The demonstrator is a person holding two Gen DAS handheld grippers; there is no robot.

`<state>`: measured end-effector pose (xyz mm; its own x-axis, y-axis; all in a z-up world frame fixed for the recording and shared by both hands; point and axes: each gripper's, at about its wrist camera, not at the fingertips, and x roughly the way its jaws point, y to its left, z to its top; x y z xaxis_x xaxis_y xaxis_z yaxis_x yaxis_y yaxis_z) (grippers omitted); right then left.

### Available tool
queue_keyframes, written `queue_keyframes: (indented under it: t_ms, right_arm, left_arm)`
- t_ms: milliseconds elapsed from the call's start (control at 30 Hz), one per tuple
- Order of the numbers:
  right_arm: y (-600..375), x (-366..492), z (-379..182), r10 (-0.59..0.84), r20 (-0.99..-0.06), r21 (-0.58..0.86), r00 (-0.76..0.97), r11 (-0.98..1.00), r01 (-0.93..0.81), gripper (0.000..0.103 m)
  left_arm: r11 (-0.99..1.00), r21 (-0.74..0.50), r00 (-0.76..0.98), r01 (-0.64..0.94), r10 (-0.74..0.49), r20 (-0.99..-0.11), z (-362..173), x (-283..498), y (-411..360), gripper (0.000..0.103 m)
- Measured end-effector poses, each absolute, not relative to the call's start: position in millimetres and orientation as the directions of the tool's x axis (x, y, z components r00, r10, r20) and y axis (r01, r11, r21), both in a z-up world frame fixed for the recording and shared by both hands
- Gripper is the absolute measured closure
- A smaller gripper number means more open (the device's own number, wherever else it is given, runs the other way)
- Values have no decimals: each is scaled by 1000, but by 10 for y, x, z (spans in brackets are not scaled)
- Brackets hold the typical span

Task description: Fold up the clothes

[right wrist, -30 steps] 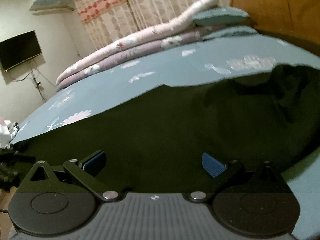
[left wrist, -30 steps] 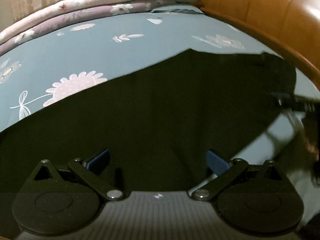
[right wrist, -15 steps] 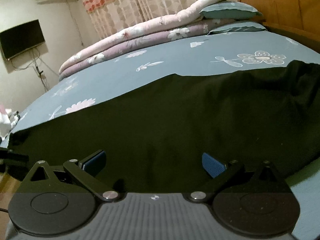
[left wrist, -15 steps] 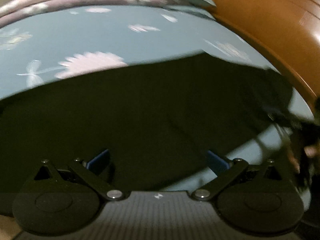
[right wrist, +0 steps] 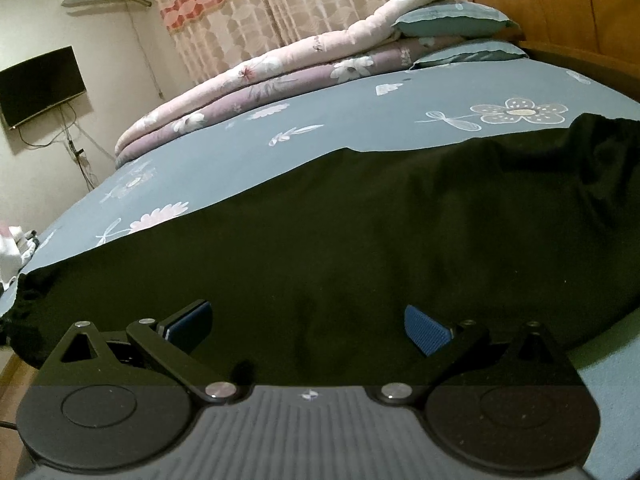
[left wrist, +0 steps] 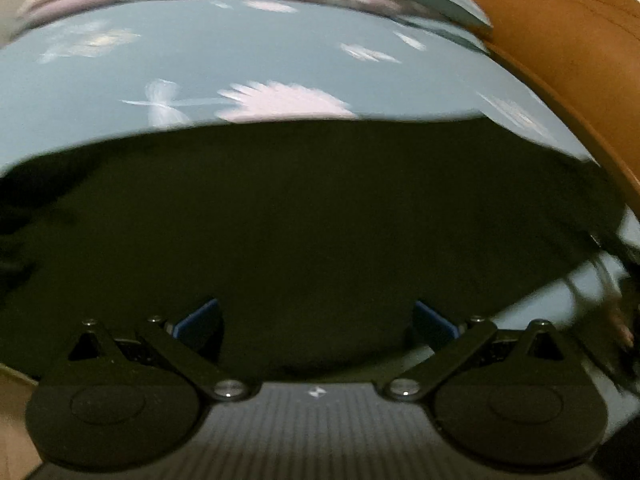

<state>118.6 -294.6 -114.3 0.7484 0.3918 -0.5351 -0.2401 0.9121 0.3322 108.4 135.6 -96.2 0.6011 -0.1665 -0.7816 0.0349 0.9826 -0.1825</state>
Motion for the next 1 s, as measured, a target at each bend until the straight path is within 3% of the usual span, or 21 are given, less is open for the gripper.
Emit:
queue_keyframes:
  t_ms: [167, 500, 733, 1000]
  right_arm:
    - [-2933, 1170, -1142, 385, -536, 328, 751, 915, -235, 0]
    - [-2887, 1173, -1152, 365, -547, 295, 754, 926, -234, 0]
    - [-2924, 1191, -1157, 372, -536, 333, 758, 918, -215, 0]
    - [-2839, 1195, -1163, 340, -551, 288, 762, 935, -209, 0]
  left_arm:
    - [977, -205, 597, -66, -126, -792, -1088, 1087, 1702, 1]
    - [964, -254, 666, -74, -142, -732, -885, 1013, 2085, 1]
    - [890, -437, 727, -129, -215, -652, -795, 1588, 2787, 1]
    - [857, -454, 706, -242, -166, -689, -1084, 1732, 3202, 1]
